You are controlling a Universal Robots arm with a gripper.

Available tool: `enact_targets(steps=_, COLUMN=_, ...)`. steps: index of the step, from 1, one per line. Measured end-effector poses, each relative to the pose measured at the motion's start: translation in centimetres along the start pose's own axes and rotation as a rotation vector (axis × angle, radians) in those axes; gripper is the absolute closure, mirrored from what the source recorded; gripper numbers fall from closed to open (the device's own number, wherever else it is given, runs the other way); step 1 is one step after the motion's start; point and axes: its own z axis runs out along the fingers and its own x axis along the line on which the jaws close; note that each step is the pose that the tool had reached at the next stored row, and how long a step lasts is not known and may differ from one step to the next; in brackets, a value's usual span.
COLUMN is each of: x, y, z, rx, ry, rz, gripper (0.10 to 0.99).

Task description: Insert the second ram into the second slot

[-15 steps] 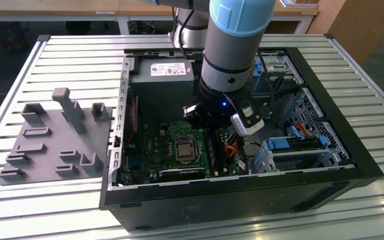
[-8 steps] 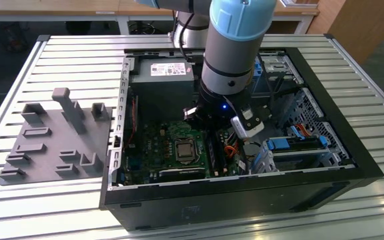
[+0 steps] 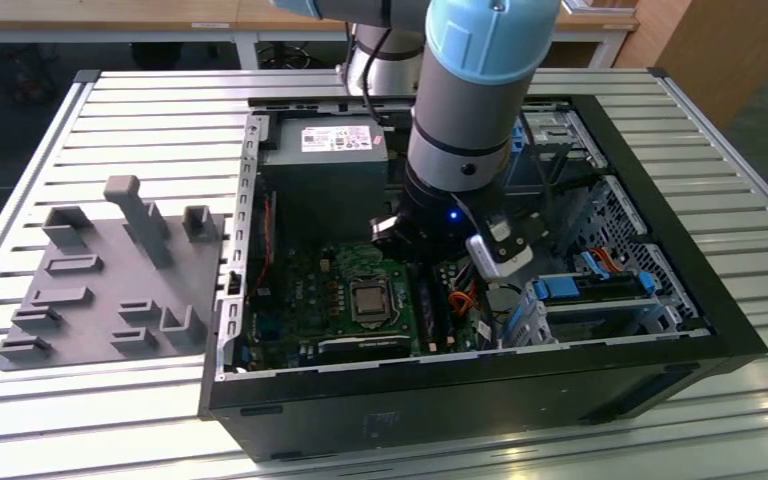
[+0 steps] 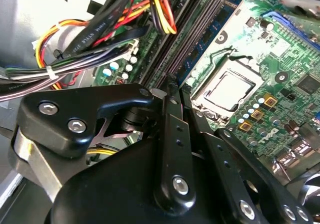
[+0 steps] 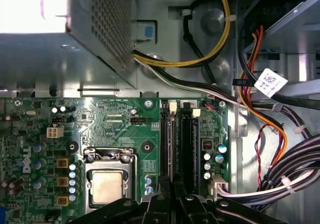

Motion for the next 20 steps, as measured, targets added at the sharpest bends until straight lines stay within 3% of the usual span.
enact_targets(steps=20, x=-0.14, y=-0.03, z=0.59, rx=0.001, ry=-0.0001, rz=0.002, gripper=0.949)
